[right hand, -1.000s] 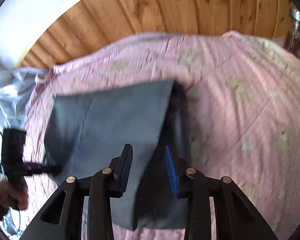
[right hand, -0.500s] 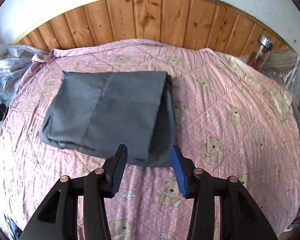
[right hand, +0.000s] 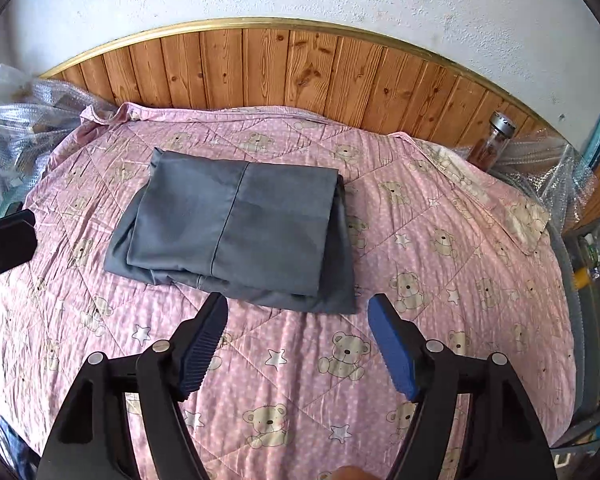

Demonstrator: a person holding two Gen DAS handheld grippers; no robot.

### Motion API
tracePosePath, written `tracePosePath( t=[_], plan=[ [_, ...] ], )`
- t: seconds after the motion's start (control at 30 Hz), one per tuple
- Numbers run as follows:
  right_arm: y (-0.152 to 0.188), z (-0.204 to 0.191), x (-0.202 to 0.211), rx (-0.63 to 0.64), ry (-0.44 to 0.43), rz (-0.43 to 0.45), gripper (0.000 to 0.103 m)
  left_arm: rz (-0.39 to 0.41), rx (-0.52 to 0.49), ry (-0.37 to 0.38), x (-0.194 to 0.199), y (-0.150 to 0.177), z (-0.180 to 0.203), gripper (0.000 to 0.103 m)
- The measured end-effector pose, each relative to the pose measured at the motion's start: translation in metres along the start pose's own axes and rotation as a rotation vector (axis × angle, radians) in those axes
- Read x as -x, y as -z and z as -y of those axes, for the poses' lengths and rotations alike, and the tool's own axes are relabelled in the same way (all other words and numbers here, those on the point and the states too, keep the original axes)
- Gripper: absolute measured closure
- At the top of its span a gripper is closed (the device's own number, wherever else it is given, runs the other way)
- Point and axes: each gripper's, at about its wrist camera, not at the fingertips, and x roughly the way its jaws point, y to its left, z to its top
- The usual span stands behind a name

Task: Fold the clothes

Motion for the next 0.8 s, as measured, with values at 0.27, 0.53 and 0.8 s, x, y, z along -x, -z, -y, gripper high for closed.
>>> tracePosePath(
  t=[0.27,0.53,0.8],
  plan=[
    [0.008,0.002,-0.006,-0.096,-0.119,-0.075,0.029,-0.117,-0.026,-0.218,-0.013,0.011,0.013,0.001],
    [0.002,-0.006,0.006,-0.043,0.025,-0.114,0.020,-0.116,-0.057,-0.214,-0.005,0.019,0.023,0.001],
    [0.002,-0.002,0.010,-0.089,-0.029,-0.113,0.021,-0.110,-0.058,-0.208,0.001,0.018,0.020,0.001]
  ],
)
